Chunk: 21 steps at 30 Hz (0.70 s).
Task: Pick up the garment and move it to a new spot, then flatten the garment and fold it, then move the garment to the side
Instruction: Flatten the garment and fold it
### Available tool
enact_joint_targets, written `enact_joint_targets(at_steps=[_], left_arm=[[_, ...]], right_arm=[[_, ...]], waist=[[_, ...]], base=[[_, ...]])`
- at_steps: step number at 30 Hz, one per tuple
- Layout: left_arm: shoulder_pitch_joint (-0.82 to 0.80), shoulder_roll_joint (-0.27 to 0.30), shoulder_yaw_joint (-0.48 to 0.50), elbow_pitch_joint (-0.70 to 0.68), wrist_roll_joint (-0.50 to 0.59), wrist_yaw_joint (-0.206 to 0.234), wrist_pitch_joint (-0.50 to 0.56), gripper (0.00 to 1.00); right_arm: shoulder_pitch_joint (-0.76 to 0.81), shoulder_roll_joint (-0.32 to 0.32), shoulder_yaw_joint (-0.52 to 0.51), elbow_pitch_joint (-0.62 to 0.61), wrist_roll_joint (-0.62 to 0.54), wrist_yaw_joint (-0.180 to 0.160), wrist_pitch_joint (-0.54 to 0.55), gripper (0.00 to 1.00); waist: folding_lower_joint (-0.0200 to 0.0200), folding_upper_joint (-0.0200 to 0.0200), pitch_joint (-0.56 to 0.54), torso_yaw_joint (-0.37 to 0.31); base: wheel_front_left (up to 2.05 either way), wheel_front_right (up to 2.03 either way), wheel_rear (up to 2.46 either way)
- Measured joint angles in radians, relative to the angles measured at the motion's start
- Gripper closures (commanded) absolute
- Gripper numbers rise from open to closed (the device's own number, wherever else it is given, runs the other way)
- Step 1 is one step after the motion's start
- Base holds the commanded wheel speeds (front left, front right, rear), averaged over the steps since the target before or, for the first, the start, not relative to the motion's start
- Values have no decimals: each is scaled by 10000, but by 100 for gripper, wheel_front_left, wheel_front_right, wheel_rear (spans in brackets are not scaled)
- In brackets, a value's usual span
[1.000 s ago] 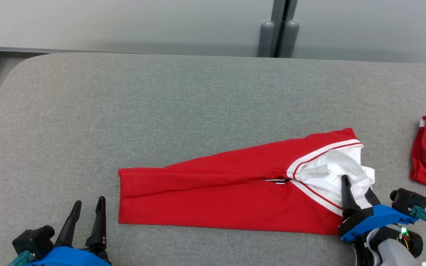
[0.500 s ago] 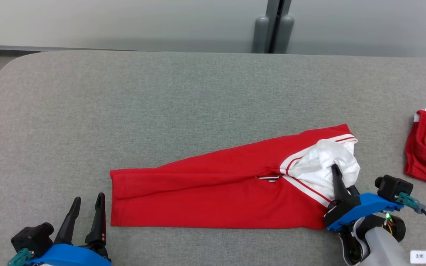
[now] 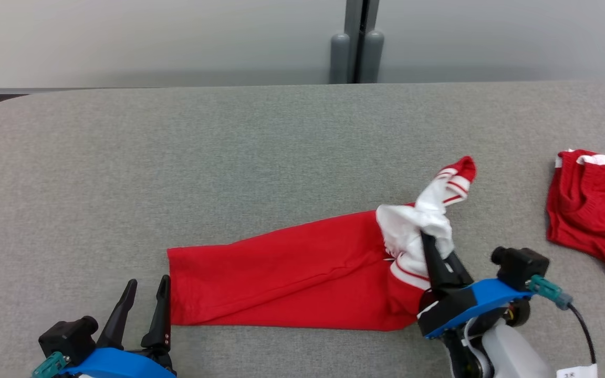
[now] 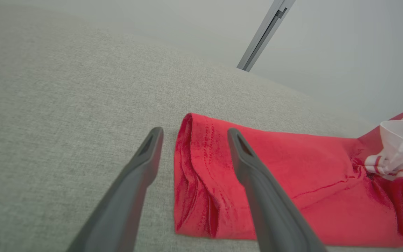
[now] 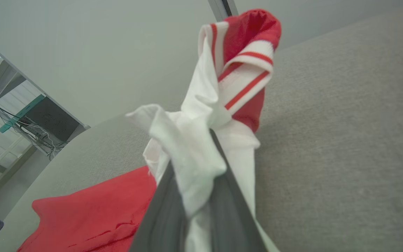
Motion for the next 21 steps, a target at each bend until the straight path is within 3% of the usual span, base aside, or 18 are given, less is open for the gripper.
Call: enact_joint_targets(at_steps=[9,20,21], left_arm=[[-119,0,-280,345,-8,0,2,0],[-345,40,-786,725,-71,0,0,0],[-352,58,-788,746,-77,0,0,0]], right_arm=[[-381,21,2709,-132,1070,0,0,100],[-1793,27,4823,1348,2529,0,2,100],[-1882,23,4924,1386,2625,0,2,60]], waist=[[-2,-2,-289,1290],[-2,-3,-256,2930],[-1,-3,-226,3006]], base=[[0,0,0],[0,0,0],[0,0,0]])
